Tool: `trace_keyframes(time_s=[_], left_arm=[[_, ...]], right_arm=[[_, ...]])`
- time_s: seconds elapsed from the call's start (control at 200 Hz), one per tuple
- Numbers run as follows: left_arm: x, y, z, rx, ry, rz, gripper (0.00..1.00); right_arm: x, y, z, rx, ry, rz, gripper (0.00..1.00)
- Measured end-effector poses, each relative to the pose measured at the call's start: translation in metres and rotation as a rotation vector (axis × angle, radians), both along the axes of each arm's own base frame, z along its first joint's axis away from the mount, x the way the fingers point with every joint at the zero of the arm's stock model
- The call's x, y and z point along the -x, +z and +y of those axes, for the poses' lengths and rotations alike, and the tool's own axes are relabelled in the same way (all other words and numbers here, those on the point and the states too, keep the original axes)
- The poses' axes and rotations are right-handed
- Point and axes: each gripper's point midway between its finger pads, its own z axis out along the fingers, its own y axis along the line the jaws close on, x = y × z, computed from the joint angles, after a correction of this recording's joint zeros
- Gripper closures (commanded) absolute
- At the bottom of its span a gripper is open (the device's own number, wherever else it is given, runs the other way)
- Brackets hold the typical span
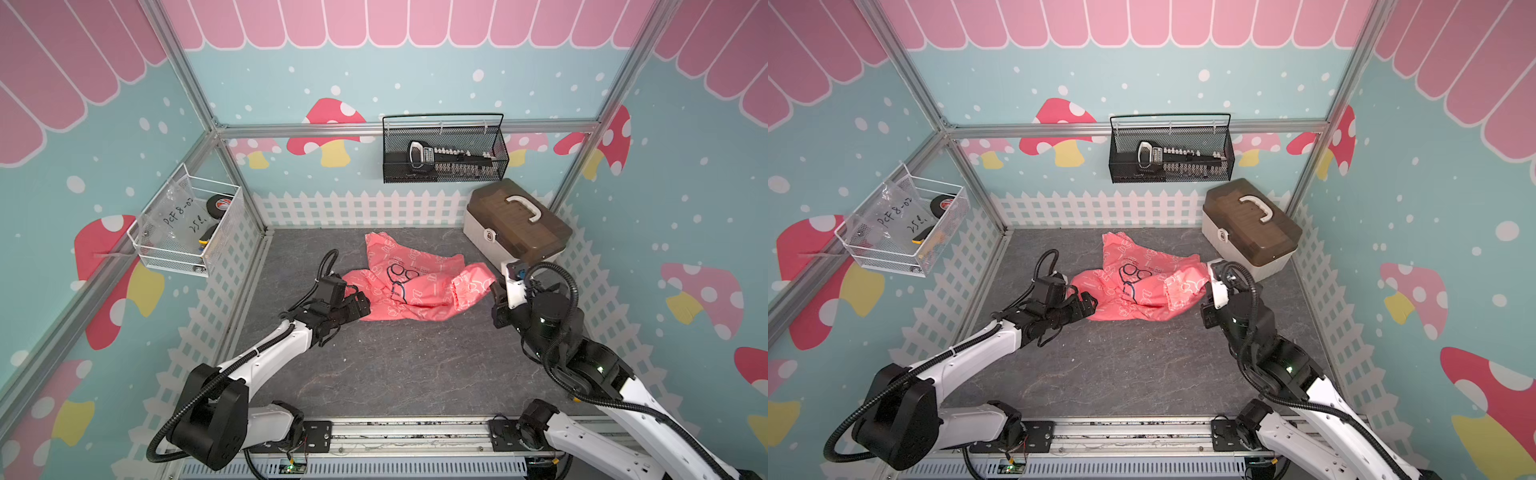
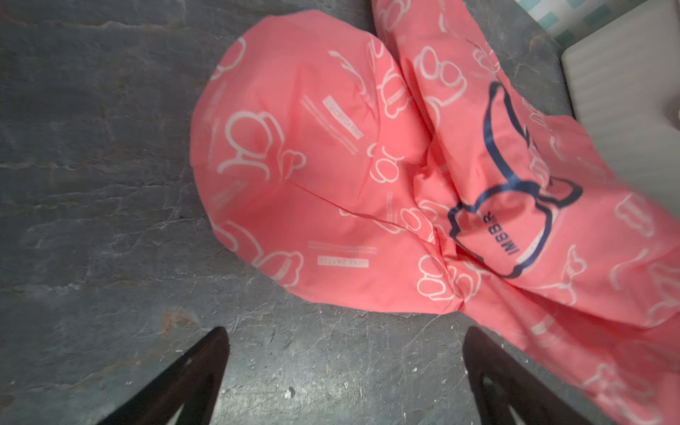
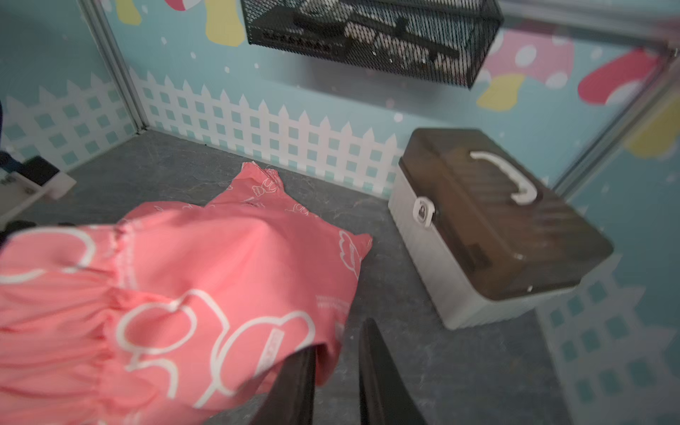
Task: Unzip the jacket
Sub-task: Flatten out the jacket at the center of the board.
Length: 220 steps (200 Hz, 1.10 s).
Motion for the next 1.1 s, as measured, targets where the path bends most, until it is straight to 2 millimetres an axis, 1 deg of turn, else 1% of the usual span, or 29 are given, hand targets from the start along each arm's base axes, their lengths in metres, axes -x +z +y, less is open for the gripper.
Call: trace_keyframes(time_s=[0.015, 0.035, 0.09, 0.125, 0.2, 0.26, 0.325, 0.385, 0.425, 0.455, 0.49, 0.545, 0.575, 0.595, 0.615, 0.645, 0.756, 0.846, 0.911, 0.961, 1.056, 1.081, 1.101], left_arm=[[0.0, -0.001, 0.0, 0.0, 0.002, 0.004, 0.0], [0.0, -0.002, 0.0, 0.002, 0.003, 0.007, 0.0], [-0.002, -0.001, -0.003, 0.005, 0.002, 0.011, 0.0], [-0.005, 0.001, -0.005, 0.008, 0.0, 0.008, 0.0], [-0.012, 0.009, -0.013, 0.013, -0.011, -0.006, 0.0], [-0.018, 0.017, -0.022, 0.02, -0.026, -0.02, 0.0], [-0.023, 0.023, -0.031, 0.024, -0.043, -0.032, 0.0], [-0.025, 0.026, -0.034, 0.021, -0.047, -0.036, 0.0], [-0.025, 0.025, -0.033, 0.013, -0.042, -0.032, 0.0], [-0.024, 0.023, -0.031, 0.003, -0.035, -0.027, 0.0], [-0.023, 0.021, -0.028, -0.011, -0.026, -0.02, 0.0], [-0.022, 0.018, -0.022, -0.034, -0.008, -0.011, 0.0], [-0.021, 0.016, -0.018, -0.048, 0.003, -0.006, 0.0], [-0.02, 0.015, -0.016, -0.056, 0.009, -0.002, 0.0], [-0.018, 0.013, -0.013, -0.064, 0.016, 0.003, 0.0], [-0.016, 0.01, -0.009, -0.075, 0.027, 0.011, 0.0], [-0.008, -0.003, 0.015, -0.087, 0.089, 0.052, 0.0], [-0.003, -0.017, 0.037, -0.078, 0.157, 0.094, 0.01], [0.001, -0.026, 0.046, -0.07, 0.187, 0.121, 0.01], [0.003, -0.031, 0.046, -0.057, 0.192, 0.136, 0.02], [-0.001, -0.036, 0.038, -0.019, 0.183, 0.148, 0.05], [-0.002, -0.038, 0.036, -0.011, 0.183, 0.153, 0.08], [-0.002, -0.04, 0.035, -0.006, 0.182, 0.157, 0.09]], right_arm=[[0.003, -0.003, -0.004, -0.01, -0.014, 0.009, 0.33], [0.006, -0.008, -0.009, -0.019, -0.03, 0.022, 0.31], [0.017, -0.02, -0.024, -0.046, -0.077, 0.055, 0.28], [0.023, -0.022, -0.032, -0.063, -0.102, 0.066, 0.26], [0.033, -0.021, -0.047, -0.102, -0.144, 0.065, 0.23], [0.037, -0.016, -0.053, -0.111, -0.163, 0.073, 0.21], [0.036, -0.008, -0.053, -0.105, -0.169, 0.084, 0.2], [0.029, -0.002, -0.046, -0.083, -0.168, 0.108, 0.19], [0.021, -0.004, -0.038, -0.06, -0.162, 0.132, 0.18], [0.015, -0.01, -0.03, -0.034, -0.154, 0.161, 0.18], [0.007, -0.021, -0.02, 0.001, -0.142, 0.2, 0.18], [-0.004, -0.044, -0.004, 0.063, -0.114, 0.278, 0.17], [-0.01, -0.058, 0.006, 0.09, -0.095, 0.322, 0.12], [-0.013, -0.065, 0.011, 0.107, -0.083, 0.343, 0.06], [-0.016, -0.076, 0.018, 0.118, -0.07, 0.374, 0.04], [-0.019, -0.089, 0.026, 0.139, -0.052, 0.411, 0.02], [-0.02, -0.138, 0.047, 0.188, 0.019, 0.545, 0.01], [-0.015, -0.168, 0.055, 0.205, 0.055, 0.627, 0.01], [-0.011, -0.186, 0.059, 0.216, 0.071, 0.675, 0.01], [-0.007, -0.199, 0.061, 0.225, 0.079, 0.709, 0.01], [0.0, -0.221, 0.061, 0.248, 0.076, 0.763, 0.02], [0.002, -0.226, 0.06, 0.254, 0.072, 0.775, 0.03], [0.003, -0.229, 0.059, 0.258, 0.068, 0.785, 0.04]])
